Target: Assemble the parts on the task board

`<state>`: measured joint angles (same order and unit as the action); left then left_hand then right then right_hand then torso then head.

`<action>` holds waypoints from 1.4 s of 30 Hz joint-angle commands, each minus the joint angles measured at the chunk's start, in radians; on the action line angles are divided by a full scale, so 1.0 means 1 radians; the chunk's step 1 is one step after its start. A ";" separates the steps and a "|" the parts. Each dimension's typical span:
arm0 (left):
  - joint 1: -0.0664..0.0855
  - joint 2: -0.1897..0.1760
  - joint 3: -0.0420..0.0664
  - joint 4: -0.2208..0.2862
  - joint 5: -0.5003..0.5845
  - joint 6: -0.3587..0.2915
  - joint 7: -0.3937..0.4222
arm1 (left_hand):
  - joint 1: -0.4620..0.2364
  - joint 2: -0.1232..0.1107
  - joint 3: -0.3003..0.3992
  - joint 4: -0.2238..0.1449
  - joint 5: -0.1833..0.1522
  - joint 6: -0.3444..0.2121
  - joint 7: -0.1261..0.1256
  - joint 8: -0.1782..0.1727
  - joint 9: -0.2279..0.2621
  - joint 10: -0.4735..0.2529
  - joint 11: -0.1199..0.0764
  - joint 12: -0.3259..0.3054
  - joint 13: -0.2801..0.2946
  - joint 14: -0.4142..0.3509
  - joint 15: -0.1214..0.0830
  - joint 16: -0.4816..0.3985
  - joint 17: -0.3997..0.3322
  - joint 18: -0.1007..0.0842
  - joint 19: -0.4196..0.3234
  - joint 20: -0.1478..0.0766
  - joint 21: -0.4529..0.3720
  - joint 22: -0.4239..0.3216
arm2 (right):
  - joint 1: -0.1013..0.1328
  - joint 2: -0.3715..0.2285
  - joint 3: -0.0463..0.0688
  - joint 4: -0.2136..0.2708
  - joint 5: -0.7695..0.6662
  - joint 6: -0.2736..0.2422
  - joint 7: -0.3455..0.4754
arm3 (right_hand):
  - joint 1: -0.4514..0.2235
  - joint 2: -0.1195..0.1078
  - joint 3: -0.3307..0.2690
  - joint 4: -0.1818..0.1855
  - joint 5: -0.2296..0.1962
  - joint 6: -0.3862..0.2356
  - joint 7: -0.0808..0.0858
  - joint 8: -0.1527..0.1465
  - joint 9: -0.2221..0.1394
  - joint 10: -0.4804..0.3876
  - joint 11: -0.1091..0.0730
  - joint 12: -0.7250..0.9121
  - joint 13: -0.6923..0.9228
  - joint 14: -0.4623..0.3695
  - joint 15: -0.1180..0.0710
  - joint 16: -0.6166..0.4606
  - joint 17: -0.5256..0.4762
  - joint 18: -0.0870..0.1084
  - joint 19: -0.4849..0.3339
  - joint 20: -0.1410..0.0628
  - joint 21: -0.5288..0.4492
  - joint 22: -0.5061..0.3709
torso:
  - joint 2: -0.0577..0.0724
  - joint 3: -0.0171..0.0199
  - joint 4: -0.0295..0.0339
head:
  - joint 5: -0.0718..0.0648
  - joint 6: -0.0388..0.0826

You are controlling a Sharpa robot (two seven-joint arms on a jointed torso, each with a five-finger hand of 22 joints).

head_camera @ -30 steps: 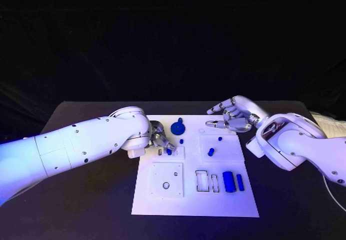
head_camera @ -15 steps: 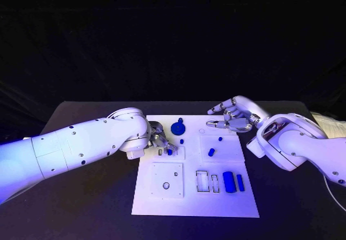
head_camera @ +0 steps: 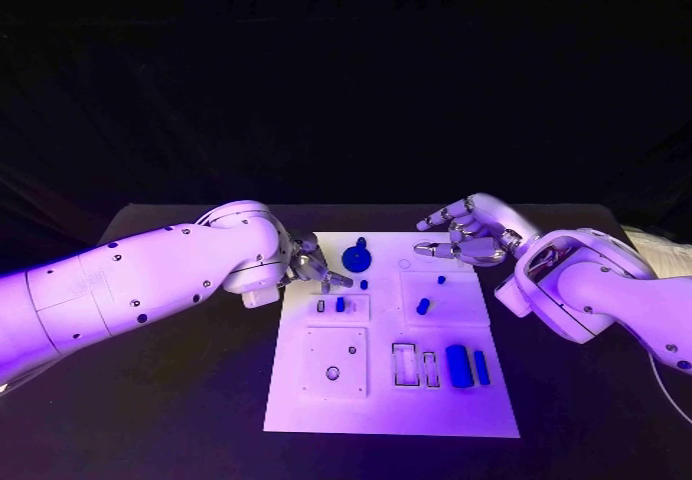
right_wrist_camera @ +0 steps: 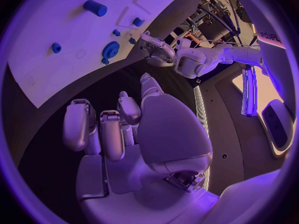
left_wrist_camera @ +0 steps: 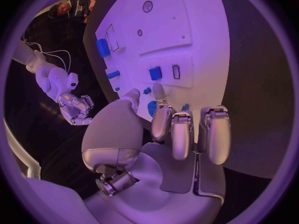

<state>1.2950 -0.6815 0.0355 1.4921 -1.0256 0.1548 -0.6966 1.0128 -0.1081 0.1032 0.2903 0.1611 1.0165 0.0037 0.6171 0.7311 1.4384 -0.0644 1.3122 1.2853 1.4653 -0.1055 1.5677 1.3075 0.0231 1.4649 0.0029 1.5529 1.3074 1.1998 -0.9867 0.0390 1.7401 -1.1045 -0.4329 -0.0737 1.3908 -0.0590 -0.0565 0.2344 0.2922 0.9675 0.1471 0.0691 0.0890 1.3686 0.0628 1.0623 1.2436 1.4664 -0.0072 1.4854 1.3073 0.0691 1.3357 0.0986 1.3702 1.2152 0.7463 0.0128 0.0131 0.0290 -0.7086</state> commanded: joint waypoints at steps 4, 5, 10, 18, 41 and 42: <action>0.029 -0.005 0.013 -0.025 0.051 0.015 -0.048 | 0.048 0.020 -0.029 -0.007 0.005 -0.041 0.015 -0.027 -0.009 -0.041 0.015 -0.067 -0.065 0.105 0.001 0.003 0.263 -0.011 0.084 0.002 -0.018 0.220 | -0.001 0.002 0.000 -0.003 -0.003 0.012 0.003 | -0.006 0.004 -0.005 -0.002 -0.003 0.007 -0.002 0.001 0.001 0.000 -0.006 -0.002 -0.002 0.072 -0.007 -0.003 0.119 0.011 -0.003 -0.003 -0.003 -0.001 | 0.002 -0.0006 0.0001 | -0.001 0.004; 0.034 -0.003 0.014 -0.039 0.057 0.022 -0.044 | 0.059 0.023 -0.032 -0.007 0.008 -0.050 0.019 -0.036 -0.014 -0.048 0.019 -0.078 -0.076 0.105 0.004 0.003 0.263 -0.009 0.081 0.004 -0.023 0.214 | -0.001 0.002 -0.001 -0.004 -0.003 0.012 0.003 | -0.006 0.004 -0.005 -0.002 -0.003 0.007 -0.002 0.001 0.001 0.000 -0.006 -0.002 -0.002 0.072 -0.007 -0.003 0.119 0.011 -0.003 -0.003 -0.003 -0.001 | 0.001 -0.0007 -0.0001 | 0.000 0.004; 0.057 0.023 0.016 -0.125 0.055 0.076 -0.029 | 0.097 0.031 -0.043 -0.005 0.014 -0.088 0.043 -0.089 -0.051 -0.076 0.039 -0.117 -0.117 0.105 0.020 0.003 0.263 -0.005 0.073 0.017 -0.038 0.198 | -0.001 0.003 -0.001 -0.007 -0.002 0.012 0.002 | -0.007 0.005 -0.006 0.000 -0.005 0.007 -0.002 0.001 0.001 0.000 -0.006 0.000 -0.001 0.072 -0.007 -0.003 0.120 0.011 -0.003 -0.003 -0.004 -0.001 | 0.001 0.0005 0.0003 | -0.001 0.005; 0.068 0.082 0.009 -0.255 -0.018 0.169 -0.015 | 0.121 0.038 -0.061 -0.003 0.013 -0.095 0.059 -0.135 -0.093 -0.088 0.054 -0.132 -0.135 0.105 0.033 0.003 0.263 -0.004 0.071 0.032 -0.041 0.196 | -0.002 0.007 -0.001 -0.010 -0.002 0.013 0.002 | -0.007 0.006 -0.007 0.000 -0.003 0.007 -0.002 0.001 0.001 0.000 -0.006 0.000 -0.001 0.072 -0.007 -0.003 0.120 0.010 -0.002 -0.003 -0.003 0.000 | 0.003 -0.0004 -0.0002 | 0.004 0.003; 0.067 0.157 -0.023 -0.356 -0.031 0.216 0.004 | 0.114 0.071 -0.084 0.001 0.006 -0.041 0.045 -0.119 -0.100 -0.070 0.043 -0.109 -0.117 0.105 0.027 0.003 0.263 -0.008 0.079 0.030 -0.028 0.212 | -0.004 0.016 -0.002 -0.016 -0.002 0.019 0.003 | -0.004 0.010 -0.008 0.000 0.005 0.008 -0.002 0.000 0.002 0.002 -0.006 0.003 0.000 0.073 -0.008 -0.002 0.121 0.010 -0.001 -0.003 -0.002 0.001 | 0.001 0.0006 0.0007 | 0.007 -0.005; 0.067 0.157 -0.023 -0.356 -0.030 0.214 0.005 | 0.114 0.071 -0.084 0.001 0.006 -0.041 0.045 -0.119 -0.100 -0.070 0.043 -0.109 -0.117 0.105 0.027 0.003 0.263 -0.008 0.079 0.030 -0.028 0.212 | -0.004 0.017 -0.002 -0.016 -0.002 0.019 0.003 | -0.004 0.010 -0.008 0.000 0.005 0.008 -0.002 0.000 0.002 0.002 -0.006 0.003 0.000 0.073 -0.008 -0.002 0.121 0.010 -0.001 -0.003 -0.002 0.001 | 0.000 0.0010 0.0006 | 0.007 -0.006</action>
<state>1.3617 -0.5270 0.0125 1.1345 -1.0568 0.3592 -0.6975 1.1248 -0.0460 0.0229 0.2913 0.1694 0.9685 0.0481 0.4948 0.6323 1.3615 -0.0200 1.2006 1.1674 1.4637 -0.0783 1.5677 1.3081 0.0232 1.4683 0.0283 1.5182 1.3073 1.1963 -0.9715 0.0374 1.7238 -1.1033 -0.4273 -0.0734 1.3909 -0.0590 -0.0564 0.2343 0.2923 0.9675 0.1471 0.0691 0.0891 1.3686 0.0628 1.0623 1.2432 1.4664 -0.0072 1.4854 1.3078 0.0691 1.3357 0.0986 1.3704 1.2153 0.7472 0.0131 0.0131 0.0348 -0.7135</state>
